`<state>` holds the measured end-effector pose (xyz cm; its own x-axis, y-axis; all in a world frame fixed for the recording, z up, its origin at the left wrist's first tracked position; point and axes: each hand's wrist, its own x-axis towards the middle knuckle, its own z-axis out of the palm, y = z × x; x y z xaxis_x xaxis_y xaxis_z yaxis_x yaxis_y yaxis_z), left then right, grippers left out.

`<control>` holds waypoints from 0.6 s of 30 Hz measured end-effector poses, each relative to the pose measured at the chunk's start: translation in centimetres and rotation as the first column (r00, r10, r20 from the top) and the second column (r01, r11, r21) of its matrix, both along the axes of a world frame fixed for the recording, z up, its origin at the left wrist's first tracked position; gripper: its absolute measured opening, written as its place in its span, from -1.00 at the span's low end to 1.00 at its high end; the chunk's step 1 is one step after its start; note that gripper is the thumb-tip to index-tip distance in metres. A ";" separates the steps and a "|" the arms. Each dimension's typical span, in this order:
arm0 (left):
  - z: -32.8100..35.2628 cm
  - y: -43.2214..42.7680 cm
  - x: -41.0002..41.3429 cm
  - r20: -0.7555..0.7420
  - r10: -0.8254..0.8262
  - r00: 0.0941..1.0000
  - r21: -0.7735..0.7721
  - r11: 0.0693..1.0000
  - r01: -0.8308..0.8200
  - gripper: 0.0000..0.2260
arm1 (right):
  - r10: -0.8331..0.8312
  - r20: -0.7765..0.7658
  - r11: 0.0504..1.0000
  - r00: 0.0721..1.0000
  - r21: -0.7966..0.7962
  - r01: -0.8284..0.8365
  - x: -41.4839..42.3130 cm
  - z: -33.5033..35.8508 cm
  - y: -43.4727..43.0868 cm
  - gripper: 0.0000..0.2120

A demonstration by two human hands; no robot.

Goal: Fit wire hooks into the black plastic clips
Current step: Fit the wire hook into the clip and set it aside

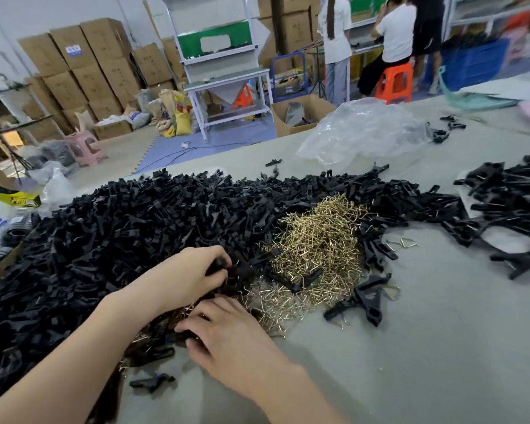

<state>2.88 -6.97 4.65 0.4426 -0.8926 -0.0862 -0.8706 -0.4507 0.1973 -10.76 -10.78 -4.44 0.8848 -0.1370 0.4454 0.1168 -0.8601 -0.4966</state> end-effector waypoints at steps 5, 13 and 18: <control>0.7 0.5 1.2 -0.022 0.005 1.000 -0.072 0.997 -0.007 -0.87 | 0.015 -0.007 1.000 1.000 0.028 -0.015 -0.2 0.4 0.0 -0.70; 0.4 -1.4 -0.6 0.042 -0.108 0.993 -0.016 0.994 0.109 -0.83 | 0.020 -0.078 1.000 0.997 0.016 -0.019 0.0 0.8 -0.1 -0.68; -1.0 -3.9 -1.8 0.439 -0.328 0.836 0.365 0.916 0.168 -0.45 | 0.018 -0.124 1.000 0.992 0.015 -0.016 -0.2 0.9 -0.2 -0.68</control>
<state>1.03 -10.91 3.65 0.2655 -0.9427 -0.2022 -0.9066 -0.1728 -0.3849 -10.99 -11.00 -3.49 0.9353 -0.1268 0.3303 0.0684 -0.8512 -0.5204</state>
